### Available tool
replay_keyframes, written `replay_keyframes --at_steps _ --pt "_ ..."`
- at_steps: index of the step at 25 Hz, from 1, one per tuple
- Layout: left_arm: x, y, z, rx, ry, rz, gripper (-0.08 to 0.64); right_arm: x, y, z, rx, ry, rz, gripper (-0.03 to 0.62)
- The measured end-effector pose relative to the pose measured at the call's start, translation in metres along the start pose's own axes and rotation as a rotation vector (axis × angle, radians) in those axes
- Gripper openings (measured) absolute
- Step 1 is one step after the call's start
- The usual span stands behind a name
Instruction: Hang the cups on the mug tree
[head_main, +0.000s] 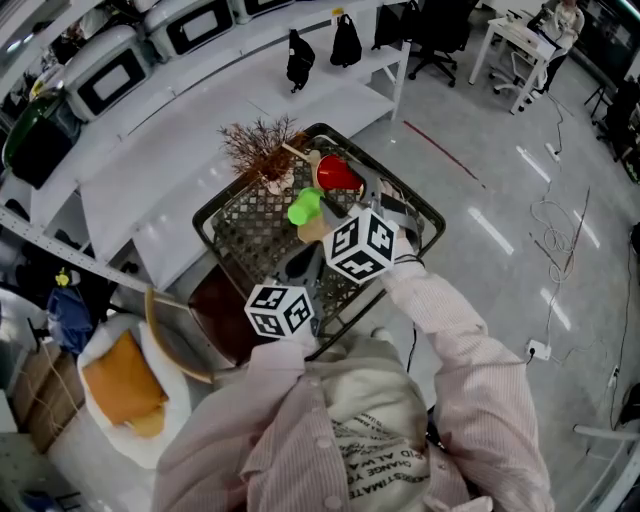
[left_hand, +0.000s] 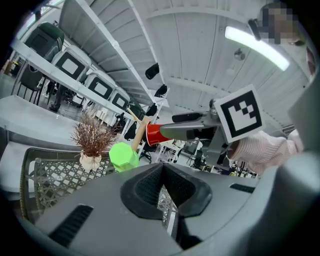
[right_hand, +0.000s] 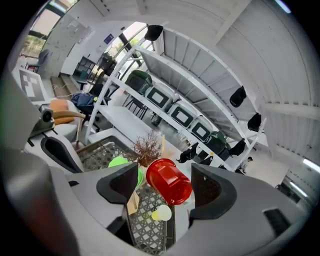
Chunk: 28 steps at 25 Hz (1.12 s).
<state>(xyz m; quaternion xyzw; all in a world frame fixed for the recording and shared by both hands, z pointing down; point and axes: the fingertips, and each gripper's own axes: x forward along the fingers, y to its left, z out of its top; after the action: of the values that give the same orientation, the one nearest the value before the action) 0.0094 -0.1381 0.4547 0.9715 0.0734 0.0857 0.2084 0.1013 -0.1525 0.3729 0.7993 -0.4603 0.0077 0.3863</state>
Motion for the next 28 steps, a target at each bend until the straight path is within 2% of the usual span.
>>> replay_keyframes --at_steps 8,16,21,28 --pt "0.017 -0.019 -0.007 0.015 0.029 -0.061 -0.002 -0.033 -0.018 -0.017 0.186 -0.047 -0.016 0.313" --pt "0.03 -0.037 -0.022 0.026 0.073 -0.105 -0.002 -0.048 -0.023 -0.064 0.368 -0.019 0.0 0.313" --pt "0.036 -0.036 -0.027 0.022 0.089 -0.093 -0.002 -0.044 -0.021 -0.087 0.546 -0.077 0.046 0.313" --pt "0.056 -0.034 -0.035 0.018 0.106 -0.046 -0.002 -0.023 -0.021 -0.127 0.662 -0.099 0.101 0.313"
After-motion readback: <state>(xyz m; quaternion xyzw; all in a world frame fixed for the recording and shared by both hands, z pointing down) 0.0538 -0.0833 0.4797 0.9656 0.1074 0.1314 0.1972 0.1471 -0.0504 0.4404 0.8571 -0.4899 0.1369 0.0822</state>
